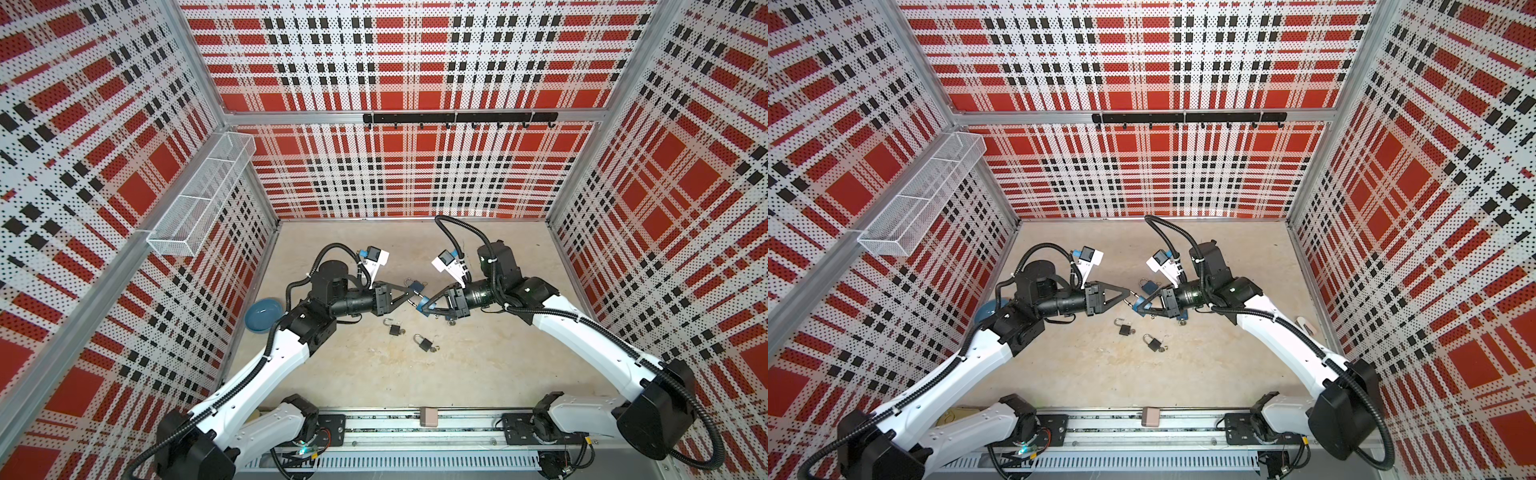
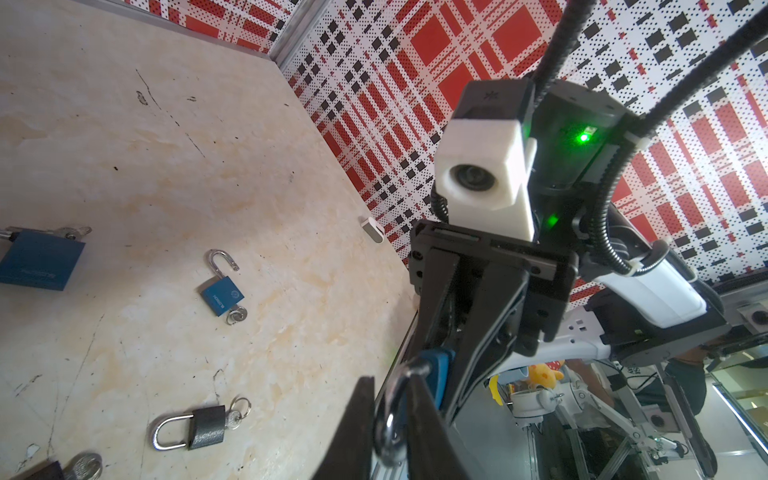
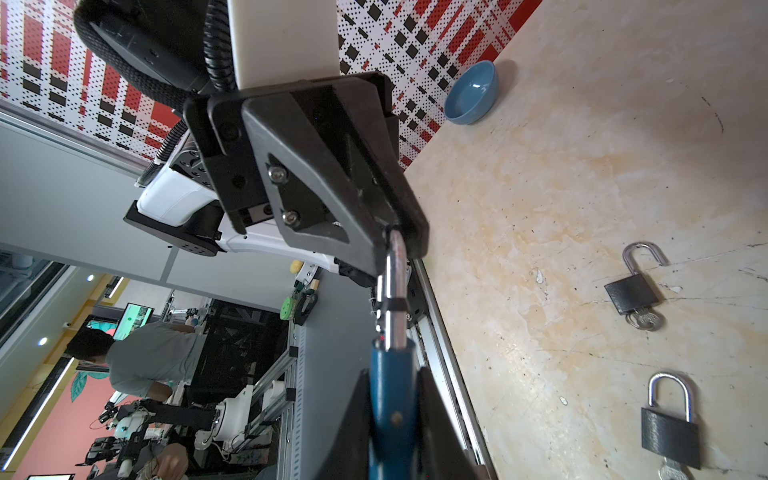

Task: Lock with the key

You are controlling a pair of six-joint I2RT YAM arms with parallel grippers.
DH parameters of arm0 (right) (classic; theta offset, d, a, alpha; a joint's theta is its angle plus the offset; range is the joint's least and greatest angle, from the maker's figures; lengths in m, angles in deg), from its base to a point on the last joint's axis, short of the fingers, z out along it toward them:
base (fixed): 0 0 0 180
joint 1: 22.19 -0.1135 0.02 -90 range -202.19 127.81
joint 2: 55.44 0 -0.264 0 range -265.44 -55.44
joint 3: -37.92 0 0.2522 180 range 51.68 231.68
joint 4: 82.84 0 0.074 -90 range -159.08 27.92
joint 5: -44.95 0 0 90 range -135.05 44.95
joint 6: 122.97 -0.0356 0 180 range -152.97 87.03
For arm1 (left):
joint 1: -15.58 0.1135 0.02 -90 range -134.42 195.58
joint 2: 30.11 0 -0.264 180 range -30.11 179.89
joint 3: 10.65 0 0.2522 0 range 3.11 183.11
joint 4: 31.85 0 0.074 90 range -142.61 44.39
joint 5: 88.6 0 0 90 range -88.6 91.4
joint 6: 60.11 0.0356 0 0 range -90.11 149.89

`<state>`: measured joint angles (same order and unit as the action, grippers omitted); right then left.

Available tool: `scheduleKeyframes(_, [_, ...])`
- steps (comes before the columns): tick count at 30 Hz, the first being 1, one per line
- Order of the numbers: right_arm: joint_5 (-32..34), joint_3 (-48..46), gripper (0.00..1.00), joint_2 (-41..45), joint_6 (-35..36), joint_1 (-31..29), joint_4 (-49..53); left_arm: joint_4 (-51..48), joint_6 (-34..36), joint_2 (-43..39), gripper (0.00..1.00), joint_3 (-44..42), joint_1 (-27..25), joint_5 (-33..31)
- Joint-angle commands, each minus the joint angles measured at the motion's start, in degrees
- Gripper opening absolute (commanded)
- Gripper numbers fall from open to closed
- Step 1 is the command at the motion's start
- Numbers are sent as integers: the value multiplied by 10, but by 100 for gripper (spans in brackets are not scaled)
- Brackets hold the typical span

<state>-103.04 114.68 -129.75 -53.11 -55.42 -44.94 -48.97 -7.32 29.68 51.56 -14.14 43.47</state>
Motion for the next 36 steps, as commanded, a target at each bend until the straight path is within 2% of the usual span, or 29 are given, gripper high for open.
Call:
scheduleKeyframes(1, [-16, 12, 0, -2, 2, 2, -39, 15, -2, -7, 16, -6, -2, 7])
scheduleKeyframes(9, [-36, 1, 0, -1, -31, 2, -79, 15, 2, 1, 0, -13, -2, 2])
scheduleKeyframes(19, [-62, -11, 0, 11, -72, -3, -125, 15, 15, 11, 0, -23, 1, -21])
scheduleKeyframes(36, [-75, -14, 0, 22, -90, -9, -152, 15, 27, 15, 0, -37, 13, -38])
